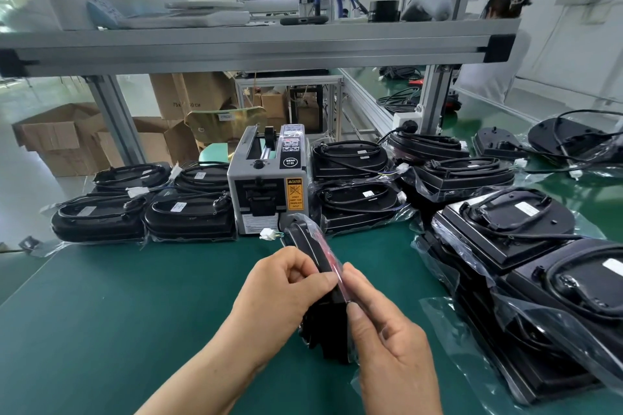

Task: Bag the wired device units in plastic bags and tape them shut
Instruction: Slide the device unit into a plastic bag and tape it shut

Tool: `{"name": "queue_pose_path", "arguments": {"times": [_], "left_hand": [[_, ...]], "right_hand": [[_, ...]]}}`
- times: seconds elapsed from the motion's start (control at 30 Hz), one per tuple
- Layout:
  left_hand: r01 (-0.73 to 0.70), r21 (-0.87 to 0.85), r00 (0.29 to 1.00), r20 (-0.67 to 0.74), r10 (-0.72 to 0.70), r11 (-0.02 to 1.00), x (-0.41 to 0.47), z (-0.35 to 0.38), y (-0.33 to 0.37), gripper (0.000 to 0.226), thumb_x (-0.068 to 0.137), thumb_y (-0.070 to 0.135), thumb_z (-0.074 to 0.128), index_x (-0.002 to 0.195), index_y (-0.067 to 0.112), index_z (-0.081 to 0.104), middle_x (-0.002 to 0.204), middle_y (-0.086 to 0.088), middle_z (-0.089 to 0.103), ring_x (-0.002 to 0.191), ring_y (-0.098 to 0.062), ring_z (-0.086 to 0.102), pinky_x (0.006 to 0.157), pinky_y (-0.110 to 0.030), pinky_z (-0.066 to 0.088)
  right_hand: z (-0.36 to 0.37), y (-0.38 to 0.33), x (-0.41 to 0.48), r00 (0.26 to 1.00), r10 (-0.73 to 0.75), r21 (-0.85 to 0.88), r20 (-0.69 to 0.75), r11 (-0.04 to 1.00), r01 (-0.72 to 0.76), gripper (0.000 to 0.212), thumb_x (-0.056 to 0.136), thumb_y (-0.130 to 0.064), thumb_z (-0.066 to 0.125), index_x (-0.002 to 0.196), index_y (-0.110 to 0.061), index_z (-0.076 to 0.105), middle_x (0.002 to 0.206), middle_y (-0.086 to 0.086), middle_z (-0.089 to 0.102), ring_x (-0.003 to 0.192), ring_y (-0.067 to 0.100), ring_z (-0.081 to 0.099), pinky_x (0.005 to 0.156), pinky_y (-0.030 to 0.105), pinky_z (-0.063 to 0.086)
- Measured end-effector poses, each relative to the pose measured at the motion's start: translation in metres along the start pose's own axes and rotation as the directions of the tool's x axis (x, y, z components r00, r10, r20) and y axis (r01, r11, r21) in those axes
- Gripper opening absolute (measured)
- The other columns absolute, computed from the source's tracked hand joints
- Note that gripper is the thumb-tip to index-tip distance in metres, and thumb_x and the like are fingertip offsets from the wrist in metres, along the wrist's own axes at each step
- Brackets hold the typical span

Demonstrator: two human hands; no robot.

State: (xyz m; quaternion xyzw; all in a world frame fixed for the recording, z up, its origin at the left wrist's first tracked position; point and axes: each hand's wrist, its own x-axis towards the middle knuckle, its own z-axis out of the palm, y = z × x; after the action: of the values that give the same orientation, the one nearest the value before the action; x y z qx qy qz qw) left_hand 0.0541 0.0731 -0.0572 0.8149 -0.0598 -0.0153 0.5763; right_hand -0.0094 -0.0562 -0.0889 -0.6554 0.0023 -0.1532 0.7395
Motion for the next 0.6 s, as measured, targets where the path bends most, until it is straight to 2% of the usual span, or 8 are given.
{"name": "queue_pose_path", "arguments": {"times": [0.1, 0.2, 0.37, 0.5, 0.6], "left_hand": [[-0.014, -0.063, 1.000, 0.017, 0.015, 0.998, -0.001, 0.002, -0.001, 0.026, 0.068, 0.047, 0.076, 0.074, 0.025, 0.064, 0.060, 0.006, 0.056, 0.055, -0.009, 0.048, 0.053, -0.020, 0.041], [-0.002, -0.121, 0.998, 0.066, 0.010, 0.993, -0.002, -0.001, -0.002, 0.015, 0.079, 0.031, 0.082, 0.077, 0.025, 0.068, 0.063, 0.006, 0.056, 0.059, -0.009, 0.049, 0.055, -0.018, 0.044], [0.061, -0.205, 0.987, 0.159, -0.028, 0.977, -0.002, -0.009, -0.005, 0.023, 0.064, 0.027, 0.078, 0.085, 0.019, 0.070, 0.067, 0.006, 0.053, 0.065, -0.009, 0.047, 0.062, -0.018, 0.044], [0.134, -0.284, 0.980, 0.180, -0.085, 0.949, -0.002, -0.008, -0.004, 0.014, 0.073, 0.013, 0.080, 0.081, 0.020, 0.070, 0.068, 0.001, 0.049, 0.065, -0.009, 0.047, 0.060, -0.018, 0.043], [0.121, -0.284, 0.988, 0.124, -0.088, 0.951, -0.005, 0.000, -0.006, 0.025, 0.083, 0.003, 0.073, 0.078, 0.028, 0.071, 0.065, 0.003, 0.045, 0.059, -0.008, 0.043, 0.056, -0.019, 0.040]], "right_hand": [[-0.002, 0.001, 0.001, 1.000, -0.007, -0.017, -0.002, 1.000, 0.007, 0.050, 0.094, 0.009, 0.056, 0.110, -0.035, 0.075, 0.120, -0.028, 0.067, 0.117, -0.012, 0.057, 0.086, 0.000, 0.042], [-0.002, 0.002, 0.001, 1.000, -0.012, -0.017, -0.013, 1.000, 0.011, 0.052, 0.093, 0.009, 0.056, 0.107, -0.036, 0.076, 0.121, -0.026, 0.068, 0.120, -0.009, 0.057, 0.089, 0.001, 0.042], [0.001, 0.001, 0.000, 0.999, -0.026, -0.042, -0.035, 0.999, 0.025, 0.060, 0.093, 0.009, 0.057, 0.102, -0.047, 0.076, 0.120, -0.027, 0.068, 0.118, -0.011, 0.057, 0.089, 0.001, 0.042], [0.003, 0.001, -0.001, 0.999, -0.019, -0.070, -0.047, 0.997, 0.015, 0.054, 0.092, 0.010, 0.058, 0.103, -0.039, 0.076, 0.119, -0.027, 0.068, 0.115, -0.012, 0.059, 0.087, 0.000, 0.042], [0.004, 0.001, -0.002, 0.996, -0.006, -0.088, -0.083, 0.996, -0.001, 0.051, 0.092, 0.009, 0.058, 0.108, -0.036, 0.074, 0.118, -0.029, 0.068, 0.114, -0.014, 0.058, 0.087, 0.000, 0.042]]}}
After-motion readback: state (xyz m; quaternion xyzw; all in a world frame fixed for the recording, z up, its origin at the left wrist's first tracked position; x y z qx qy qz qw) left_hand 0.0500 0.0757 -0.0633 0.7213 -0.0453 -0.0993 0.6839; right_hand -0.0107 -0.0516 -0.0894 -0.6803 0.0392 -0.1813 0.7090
